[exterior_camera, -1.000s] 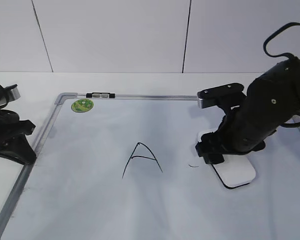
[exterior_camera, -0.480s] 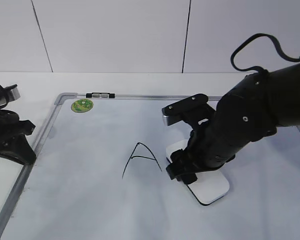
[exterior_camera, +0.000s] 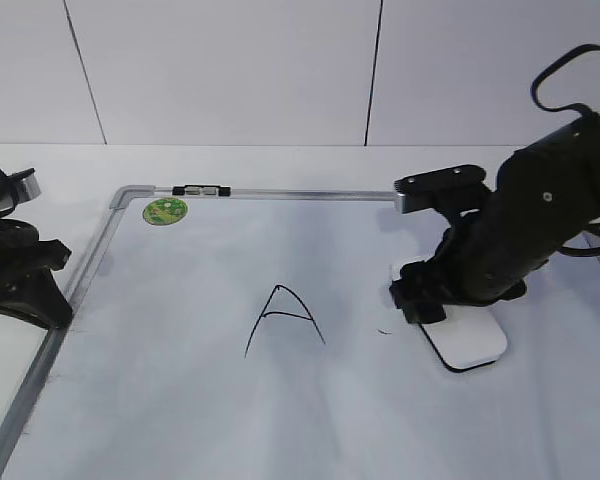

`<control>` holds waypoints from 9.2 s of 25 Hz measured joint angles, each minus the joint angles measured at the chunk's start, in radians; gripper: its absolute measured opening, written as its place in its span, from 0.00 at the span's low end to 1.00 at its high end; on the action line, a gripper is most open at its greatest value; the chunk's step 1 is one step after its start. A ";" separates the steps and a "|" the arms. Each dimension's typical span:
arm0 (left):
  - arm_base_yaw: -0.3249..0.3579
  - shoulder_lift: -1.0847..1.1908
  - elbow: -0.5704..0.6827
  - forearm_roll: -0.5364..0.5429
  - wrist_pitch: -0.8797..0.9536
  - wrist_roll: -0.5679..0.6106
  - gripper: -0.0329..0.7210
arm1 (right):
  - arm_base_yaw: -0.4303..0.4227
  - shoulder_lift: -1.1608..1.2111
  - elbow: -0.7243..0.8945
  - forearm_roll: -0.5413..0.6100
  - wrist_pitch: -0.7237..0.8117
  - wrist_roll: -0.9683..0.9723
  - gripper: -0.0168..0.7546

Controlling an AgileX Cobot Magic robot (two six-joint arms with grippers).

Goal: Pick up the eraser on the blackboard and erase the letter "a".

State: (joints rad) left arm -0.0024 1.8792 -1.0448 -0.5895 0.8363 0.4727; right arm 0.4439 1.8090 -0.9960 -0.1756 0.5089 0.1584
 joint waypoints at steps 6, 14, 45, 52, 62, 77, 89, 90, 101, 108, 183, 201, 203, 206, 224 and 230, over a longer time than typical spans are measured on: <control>0.000 0.000 0.000 0.000 0.000 0.000 0.10 | -0.078 0.000 0.000 -0.002 0.000 0.004 0.75; 0.000 0.000 0.000 0.002 0.000 0.000 0.10 | 0.158 0.000 0.000 -0.022 -0.002 0.008 0.75; 0.003 0.000 0.000 -0.002 0.004 0.000 0.10 | 0.102 -0.048 0.071 -0.187 -0.049 0.222 0.75; 0.003 0.000 0.000 -0.004 0.006 0.000 0.10 | 0.168 -0.020 0.032 -0.187 -0.024 0.210 0.75; 0.003 0.000 0.000 -0.004 0.006 0.000 0.10 | 0.046 0.013 0.014 -0.195 -0.063 0.212 0.75; 0.005 0.000 0.000 -0.004 0.004 0.000 0.10 | 0.148 0.013 0.011 -0.093 -0.043 0.127 0.75; 0.005 0.000 0.000 -0.004 0.002 0.000 0.10 | 0.124 0.002 0.053 -0.086 -0.061 0.153 0.75; 0.005 0.000 0.000 -0.004 0.002 0.000 0.10 | 0.095 -0.005 0.065 -0.091 -0.068 0.157 0.75; 0.005 0.000 0.000 -0.004 0.002 0.000 0.10 | -0.023 -0.076 0.134 -0.239 -0.020 0.332 0.75; 0.005 0.000 0.000 -0.004 0.004 0.000 0.10 | -0.015 -0.076 0.129 -0.237 -0.026 0.344 0.75; 0.005 0.000 0.000 -0.004 0.004 0.000 0.11 | 0.191 -0.115 0.208 -0.083 -0.062 0.236 0.75; 0.005 0.000 0.000 -0.004 0.007 0.000 0.11 | -0.003 -0.154 0.093 -0.326 0.201 0.462 0.75; 0.005 0.000 0.000 -0.004 0.007 0.000 0.11 | -0.032 -0.161 0.077 -0.328 0.215 0.430 0.75; 0.005 0.000 0.000 -0.004 0.007 0.000 0.11 | -0.047 -0.184 0.075 -0.307 0.231 0.382 0.75; 0.005 0.000 0.000 -0.006 0.007 0.002 0.11 | -0.261 -0.236 0.072 -0.201 0.260 0.230 0.75; 0.005 0.000 0.000 -0.006 0.007 0.002 0.11 | -0.386 -0.236 0.072 -0.009 0.236 0.012 0.75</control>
State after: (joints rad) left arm 0.0025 1.8792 -1.0448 -0.5953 0.8435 0.4746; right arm 0.0582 1.5729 -0.9236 -0.1843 0.7452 0.1703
